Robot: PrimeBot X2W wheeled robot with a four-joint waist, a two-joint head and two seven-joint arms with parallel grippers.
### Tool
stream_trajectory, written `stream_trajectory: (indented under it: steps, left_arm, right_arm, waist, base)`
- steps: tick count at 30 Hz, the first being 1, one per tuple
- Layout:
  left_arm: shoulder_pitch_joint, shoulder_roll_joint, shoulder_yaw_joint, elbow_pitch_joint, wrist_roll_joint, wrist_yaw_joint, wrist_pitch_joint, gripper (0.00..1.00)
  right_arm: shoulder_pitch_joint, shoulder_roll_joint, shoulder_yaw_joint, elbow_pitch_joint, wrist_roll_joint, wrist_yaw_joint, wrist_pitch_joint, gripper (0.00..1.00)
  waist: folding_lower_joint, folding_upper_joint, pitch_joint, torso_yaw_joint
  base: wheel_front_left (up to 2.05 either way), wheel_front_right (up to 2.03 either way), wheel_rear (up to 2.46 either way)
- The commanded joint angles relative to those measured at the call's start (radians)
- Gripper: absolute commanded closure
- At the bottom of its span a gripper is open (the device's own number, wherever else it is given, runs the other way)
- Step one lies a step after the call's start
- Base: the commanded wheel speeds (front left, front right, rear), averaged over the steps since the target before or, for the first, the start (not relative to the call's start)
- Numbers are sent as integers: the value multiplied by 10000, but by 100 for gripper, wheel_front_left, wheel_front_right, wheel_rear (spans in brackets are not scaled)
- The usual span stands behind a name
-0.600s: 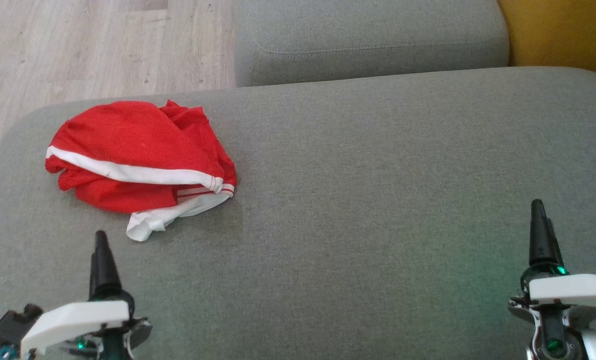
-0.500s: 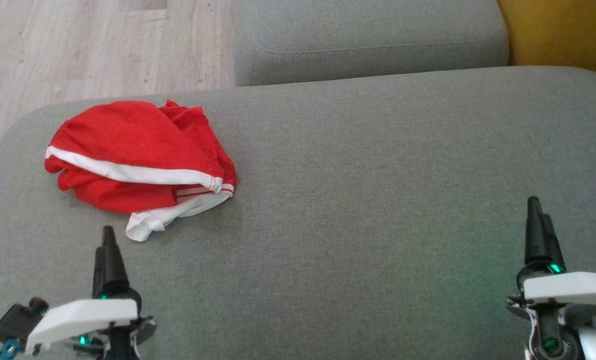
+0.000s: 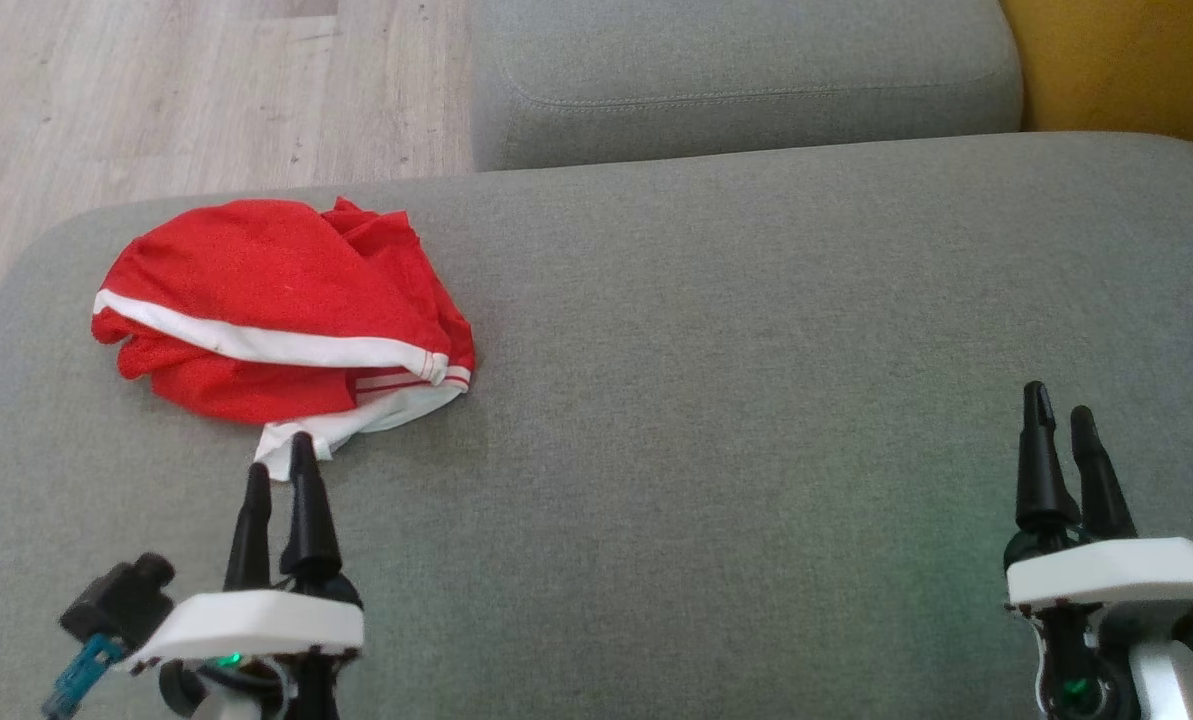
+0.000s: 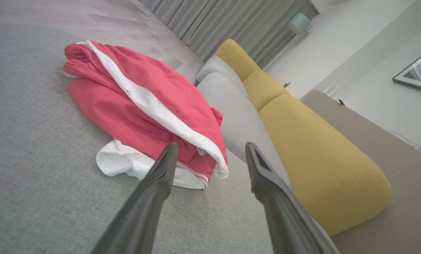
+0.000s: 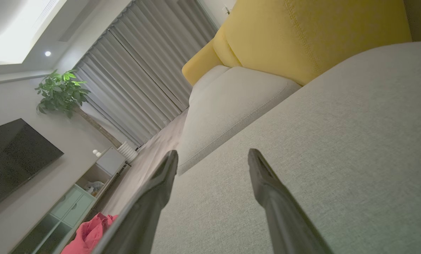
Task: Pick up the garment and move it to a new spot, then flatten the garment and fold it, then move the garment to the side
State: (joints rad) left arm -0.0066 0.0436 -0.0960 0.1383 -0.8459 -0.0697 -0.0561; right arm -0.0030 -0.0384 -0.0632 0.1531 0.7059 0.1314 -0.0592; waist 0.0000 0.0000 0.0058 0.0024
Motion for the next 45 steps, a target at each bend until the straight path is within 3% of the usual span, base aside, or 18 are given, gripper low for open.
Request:
stream_trajectory:
  steps: [1, 19, 45]
  left_arm:
    - [-538, 131, 18, -341, 418, 69, -161, 0]
    - [-959, 888, -1758, -36, 3445, 999, -725, 0]
    - [-1550, 1611, -3672, 242, 6421, 2336, -1467, 0]
  right_arm:
    - [-322, -77, 167, -453, -391, -4, -144, 0]
    - [-246, -89, 447, -719, -3349, -5, -704, 0]
    - [-108, -105, 658, -1034, -7078, -6, -1441, 0]
  waist:
    - [0, 0, -1, 4]
    - [0, 0, 42, -2]
    - [0, 0, 111, 64]
  base:
    - [0, 0, 0]
    - [0, 0, 0]
    - [0, 0, 0]
